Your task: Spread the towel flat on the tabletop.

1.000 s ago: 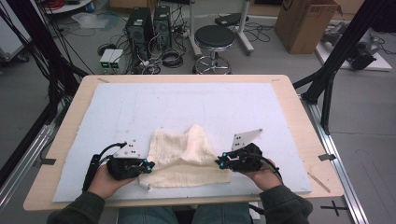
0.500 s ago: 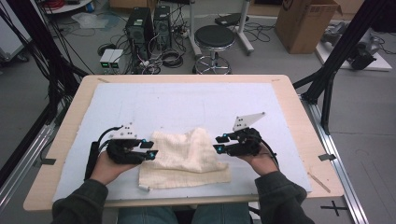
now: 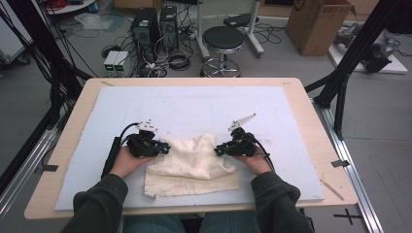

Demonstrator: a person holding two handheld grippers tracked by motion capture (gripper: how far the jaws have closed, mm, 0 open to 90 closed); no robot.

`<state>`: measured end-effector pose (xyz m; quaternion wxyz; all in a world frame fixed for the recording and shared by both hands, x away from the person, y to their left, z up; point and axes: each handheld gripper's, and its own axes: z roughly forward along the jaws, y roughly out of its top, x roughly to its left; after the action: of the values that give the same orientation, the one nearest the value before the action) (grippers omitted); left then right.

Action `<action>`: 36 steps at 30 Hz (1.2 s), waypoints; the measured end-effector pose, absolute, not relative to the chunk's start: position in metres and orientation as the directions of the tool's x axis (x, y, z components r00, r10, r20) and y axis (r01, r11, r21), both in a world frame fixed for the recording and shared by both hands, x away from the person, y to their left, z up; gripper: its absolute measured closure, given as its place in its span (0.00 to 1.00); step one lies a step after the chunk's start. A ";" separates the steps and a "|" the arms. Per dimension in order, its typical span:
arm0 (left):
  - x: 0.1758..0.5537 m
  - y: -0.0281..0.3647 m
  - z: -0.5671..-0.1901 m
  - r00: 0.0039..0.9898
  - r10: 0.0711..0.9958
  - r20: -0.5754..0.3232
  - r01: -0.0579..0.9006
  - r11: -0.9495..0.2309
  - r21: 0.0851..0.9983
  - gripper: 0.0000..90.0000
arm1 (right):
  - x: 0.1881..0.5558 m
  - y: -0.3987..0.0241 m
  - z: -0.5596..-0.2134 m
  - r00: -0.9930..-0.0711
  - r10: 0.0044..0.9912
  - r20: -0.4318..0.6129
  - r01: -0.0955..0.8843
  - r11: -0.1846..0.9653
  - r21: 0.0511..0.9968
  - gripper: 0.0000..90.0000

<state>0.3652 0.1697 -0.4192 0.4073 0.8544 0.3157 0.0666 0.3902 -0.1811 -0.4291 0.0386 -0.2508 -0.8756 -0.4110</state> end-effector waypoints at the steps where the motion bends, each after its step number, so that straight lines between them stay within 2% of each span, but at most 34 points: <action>1: 0.365 0.170 -0.418 0.791 0.595 -0.142 0.483 -0.464 0.743 0.99 | 0.389 -0.183 -0.425 -0.873 0.412 0.261 0.463 0.531 0.710 0.96; 3: 0.364 0.170 -0.411 0.783 0.606 -0.138 0.476 -0.443 0.760 1.00 | 0.388 -0.188 -0.415 -0.870 0.431 0.242 0.460 0.527 0.715 0.96; 10: 0.361 0.161 -0.395 0.795 0.596 -0.115 0.425 -0.412 0.806 0.99 | 0.379 -0.204 -0.356 -0.860 0.508 0.040 0.371 0.570 0.734 0.96; 13: 0.367 0.158 -0.402 0.783 0.608 -0.127 0.456 -0.424 0.783 0.82 | 0.380 -0.203 -0.352 -0.854 0.519 0.033 0.372 0.565 0.736 0.90; 17: 0.375 0.153 -0.411 0.750 0.649 -0.129 0.482 -0.401 0.779 0.61 | 0.388 -0.188 -0.378 -0.845 0.532 0.050 0.432 0.625 0.651 0.72; 22: 0.390 0.147 -0.421 0.702 0.701 -0.128 0.516 -0.376 0.769 0.55 | 0.396 -0.189 -0.407 -0.826 0.553 0.105 0.485 0.605 0.631 0.69; 27: 0.400 0.144 -0.435 0.666 0.735 -0.123 0.569 -0.395 0.722 0.54 | 0.396 -0.202 -0.413 -0.797 0.592 0.117 0.517 0.568 0.641 0.66; 33: 0.400 0.145 -0.437 0.650 0.752 -0.105 0.575 -0.397 0.716 0.60 | 0.389 -0.223 -0.408 -0.767 0.631 0.119 0.533 0.522 0.666 0.53; 36: 0.400 0.144 -0.436 0.648 0.758 -0.074 0.565 -0.413 0.715 0.69 | 0.387 -0.234 -0.417 -0.752 0.640 0.161 0.568 0.503 0.651 0.50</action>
<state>0.3997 0.1442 -0.4362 0.3673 0.8302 0.3983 0.1315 0.3875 -0.2343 -0.4168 -0.0505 -0.3487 -0.8656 -0.3559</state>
